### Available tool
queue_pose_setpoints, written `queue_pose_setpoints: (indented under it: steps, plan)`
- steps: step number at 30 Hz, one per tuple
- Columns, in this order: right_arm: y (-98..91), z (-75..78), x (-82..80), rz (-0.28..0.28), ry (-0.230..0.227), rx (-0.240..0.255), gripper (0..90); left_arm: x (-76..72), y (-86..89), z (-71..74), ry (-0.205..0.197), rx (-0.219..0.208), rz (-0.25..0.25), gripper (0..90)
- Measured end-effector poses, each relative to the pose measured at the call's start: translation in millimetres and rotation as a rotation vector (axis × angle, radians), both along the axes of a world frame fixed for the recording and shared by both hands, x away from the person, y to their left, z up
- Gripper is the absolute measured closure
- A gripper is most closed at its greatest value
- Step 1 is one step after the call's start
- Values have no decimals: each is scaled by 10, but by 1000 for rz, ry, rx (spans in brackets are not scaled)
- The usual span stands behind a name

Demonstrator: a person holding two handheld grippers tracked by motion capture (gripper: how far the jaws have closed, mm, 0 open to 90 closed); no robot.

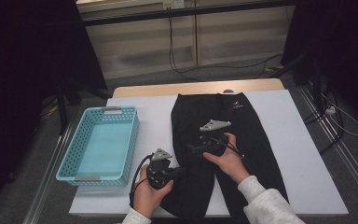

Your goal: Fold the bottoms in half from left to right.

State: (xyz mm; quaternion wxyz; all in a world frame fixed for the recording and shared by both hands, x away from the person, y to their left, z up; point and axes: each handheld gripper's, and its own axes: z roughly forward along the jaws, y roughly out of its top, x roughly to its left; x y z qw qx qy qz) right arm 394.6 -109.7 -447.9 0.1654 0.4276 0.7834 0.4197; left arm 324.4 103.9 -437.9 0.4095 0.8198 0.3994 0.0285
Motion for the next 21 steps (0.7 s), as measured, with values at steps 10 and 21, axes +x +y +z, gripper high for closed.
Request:
queue_pose_setpoints:
  steps: [10,21]
  plan:
    - [148,-55,100,6,11,-5,168,18,-19,-35,6,-8,-9,888]
    - [324,-80,156,27,25,-19,186,15,-7,-20,4,-9,-10,888]
